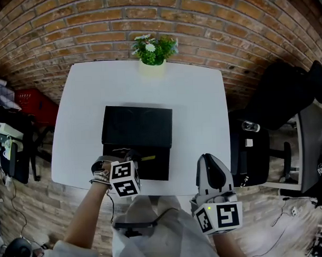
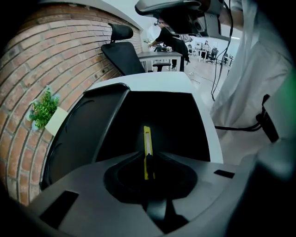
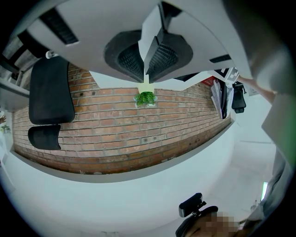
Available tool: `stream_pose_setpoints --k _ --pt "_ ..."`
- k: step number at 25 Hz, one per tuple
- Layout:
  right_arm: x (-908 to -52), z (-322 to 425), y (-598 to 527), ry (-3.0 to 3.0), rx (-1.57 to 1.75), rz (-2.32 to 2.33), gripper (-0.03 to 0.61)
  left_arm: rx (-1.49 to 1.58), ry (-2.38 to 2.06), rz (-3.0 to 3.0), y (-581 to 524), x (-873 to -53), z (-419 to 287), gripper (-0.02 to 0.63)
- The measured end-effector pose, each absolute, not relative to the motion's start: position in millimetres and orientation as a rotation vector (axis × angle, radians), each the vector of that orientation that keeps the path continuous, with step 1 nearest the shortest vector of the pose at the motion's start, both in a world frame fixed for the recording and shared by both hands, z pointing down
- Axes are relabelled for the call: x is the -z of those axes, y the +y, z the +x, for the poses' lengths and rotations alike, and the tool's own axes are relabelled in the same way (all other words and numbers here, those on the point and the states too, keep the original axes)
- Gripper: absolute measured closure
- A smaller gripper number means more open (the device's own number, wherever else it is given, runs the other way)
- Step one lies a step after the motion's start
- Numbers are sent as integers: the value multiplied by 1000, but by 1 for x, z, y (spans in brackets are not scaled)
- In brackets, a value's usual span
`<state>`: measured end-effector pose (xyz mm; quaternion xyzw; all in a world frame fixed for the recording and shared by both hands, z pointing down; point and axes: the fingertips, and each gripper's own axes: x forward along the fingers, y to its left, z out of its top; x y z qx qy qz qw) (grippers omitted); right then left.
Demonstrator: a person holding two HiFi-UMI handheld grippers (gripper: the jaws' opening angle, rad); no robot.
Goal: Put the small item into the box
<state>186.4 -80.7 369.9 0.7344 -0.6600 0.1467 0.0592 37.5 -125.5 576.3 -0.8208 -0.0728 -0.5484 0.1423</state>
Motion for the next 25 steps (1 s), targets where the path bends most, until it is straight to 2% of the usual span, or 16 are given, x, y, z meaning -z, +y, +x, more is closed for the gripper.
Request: stream_pose_setpoints --k 12,18,25 --pt "-362 182 -96 -2062 -404 2163 518 1477 -51 -2491 -133 -546 41 531" --pt "-349 175 -111 -2124 -342 2102 518 1244 273 -2707 -151 -486 39 581" --pt "-317 143 -128 -2252 -95 1907 518 869 727 -2875 -168 -399 16 595"
